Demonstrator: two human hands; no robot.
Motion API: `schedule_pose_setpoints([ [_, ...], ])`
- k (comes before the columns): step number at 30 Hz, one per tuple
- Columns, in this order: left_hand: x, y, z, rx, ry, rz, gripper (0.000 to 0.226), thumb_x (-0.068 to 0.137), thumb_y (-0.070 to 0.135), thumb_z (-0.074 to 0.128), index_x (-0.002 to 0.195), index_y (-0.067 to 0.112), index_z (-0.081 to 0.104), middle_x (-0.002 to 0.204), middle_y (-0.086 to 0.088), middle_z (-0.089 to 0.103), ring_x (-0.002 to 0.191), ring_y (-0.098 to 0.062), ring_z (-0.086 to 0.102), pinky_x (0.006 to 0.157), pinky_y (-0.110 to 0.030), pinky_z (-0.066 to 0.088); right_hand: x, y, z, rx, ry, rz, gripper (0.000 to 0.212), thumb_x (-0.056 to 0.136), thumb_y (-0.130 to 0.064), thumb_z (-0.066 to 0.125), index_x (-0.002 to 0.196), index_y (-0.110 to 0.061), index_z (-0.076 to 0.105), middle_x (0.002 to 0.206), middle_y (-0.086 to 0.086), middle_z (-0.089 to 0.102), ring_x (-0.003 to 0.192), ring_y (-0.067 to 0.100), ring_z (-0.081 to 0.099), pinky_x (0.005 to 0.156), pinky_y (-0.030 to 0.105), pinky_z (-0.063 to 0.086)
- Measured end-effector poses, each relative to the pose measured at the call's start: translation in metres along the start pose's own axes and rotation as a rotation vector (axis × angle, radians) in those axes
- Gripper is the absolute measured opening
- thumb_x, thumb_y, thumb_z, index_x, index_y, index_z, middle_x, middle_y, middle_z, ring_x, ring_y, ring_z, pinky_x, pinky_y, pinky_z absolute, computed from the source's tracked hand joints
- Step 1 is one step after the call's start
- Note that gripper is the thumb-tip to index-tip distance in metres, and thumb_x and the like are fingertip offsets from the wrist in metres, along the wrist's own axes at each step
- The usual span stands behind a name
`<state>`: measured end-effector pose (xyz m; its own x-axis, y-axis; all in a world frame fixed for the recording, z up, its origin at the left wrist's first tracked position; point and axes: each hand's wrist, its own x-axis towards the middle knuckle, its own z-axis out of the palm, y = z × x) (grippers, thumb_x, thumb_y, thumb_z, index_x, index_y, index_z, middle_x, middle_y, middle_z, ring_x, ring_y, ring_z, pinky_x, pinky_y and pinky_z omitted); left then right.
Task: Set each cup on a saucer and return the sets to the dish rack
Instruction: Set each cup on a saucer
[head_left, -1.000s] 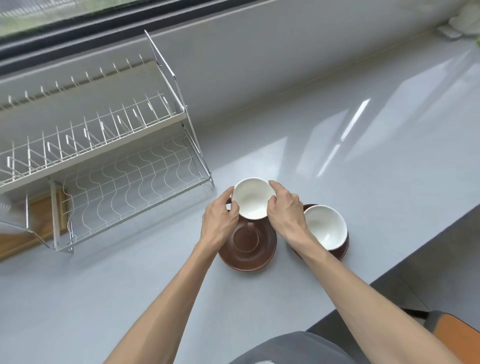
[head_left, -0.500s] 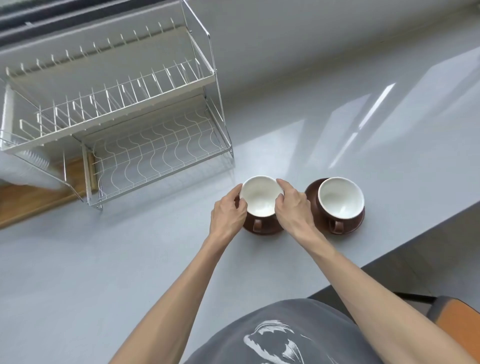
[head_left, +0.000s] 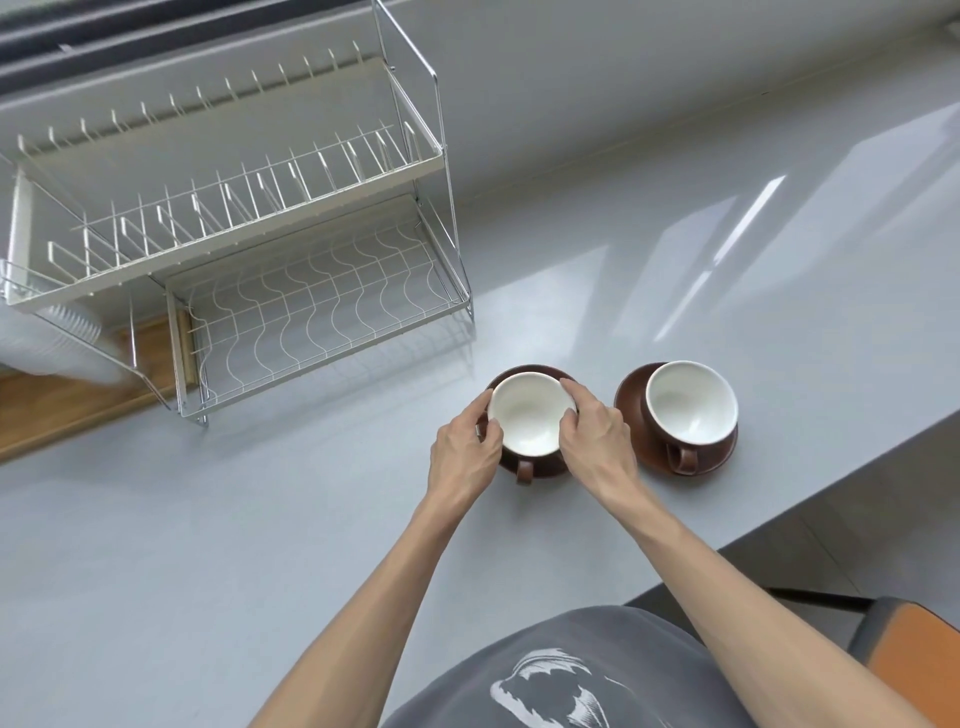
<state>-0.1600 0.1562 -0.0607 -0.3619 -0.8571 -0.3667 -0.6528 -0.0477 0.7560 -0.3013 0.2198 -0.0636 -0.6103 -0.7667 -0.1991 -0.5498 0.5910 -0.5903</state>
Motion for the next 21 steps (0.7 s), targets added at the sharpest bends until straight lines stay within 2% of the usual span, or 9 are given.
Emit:
schedule_pose_setpoints([
  [4, 0.004, -0.001, 0.002, 0.011, 0.002, 0.007, 0.047, 0.095, 0.023, 0.046, 0.141, 0.032, 0.054, 0.105, 0.003, 0.072, 0.089, -0.027, 0.071, 0.087, -0.039, 0.052, 0.001, 0.001, 0.000, -0.002, 0.006, 0.009, 0.052, 0.095, -0.008, 0.039, 0.145, -0.019, 0.047, 0.103, 0.022, 0.072, 0.097, 0.043, 0.062, 0.082, 0.040, 0.045],
  [7, 0.005, -0.001, 0.003, -0.002, 0.007, 0.012, 0.046, 0.096, 0.023, 0.046, 0.141, 0.031, 0.054, 0.104, 0.005, 0.070, 0.091, -0.028, 0.071, 0.086, -0.038, 0.051, 0.001, 0.001, -0.001, -0.014, 0.012, 0.010, 0.052, 0.095, -0.007, 0.040, 0.144, -0.020, 0.048, 0.104, 0.021, 0.071, 0.099, 0.044, 0.061, 0.087, 0.043, 0.045],
  [16, 0.007, 0.007, 0.005, -0.020, -0.002, 0.000, 0.044, 0.096, 0.022, 0.047, 0.138, 0.031, 0.056, 0.084, 0.010, 0.061, 0.088, -0.031, 0.070, 0.084, -0.038, 0.050, 0.006, 0.004, -0.004, -0.025, 0.020, 0.008, 0.050, 0.096, -0.008, 0.039, 0.143, -0.020, 0.048, 0.109, 0.020, 0.071, 0.101, 0.045, 0.061, 0.087, 0.045, 0.046],
  [21, 0.008, 0.010, 0.006, -0.027, -0.001, 0.005, 0.043, 0.096, 0.021, 0.047, 0.136, 0.032, 0.057, 0.089, 0.003, 0.065, 0.086, -0.032, 0.070, 0.085, -0.039, 0.050, 0.009, 0.004, -0.005, -0.021, 0.021, 0.006, 0.050, 0.096, -0.008, 0.038, 0.143, -0.020, 0.048, 0.107, 0.020, 0.072, 0.100, 0.044, 0.062, 0.087, 0.046, 0.046],
])
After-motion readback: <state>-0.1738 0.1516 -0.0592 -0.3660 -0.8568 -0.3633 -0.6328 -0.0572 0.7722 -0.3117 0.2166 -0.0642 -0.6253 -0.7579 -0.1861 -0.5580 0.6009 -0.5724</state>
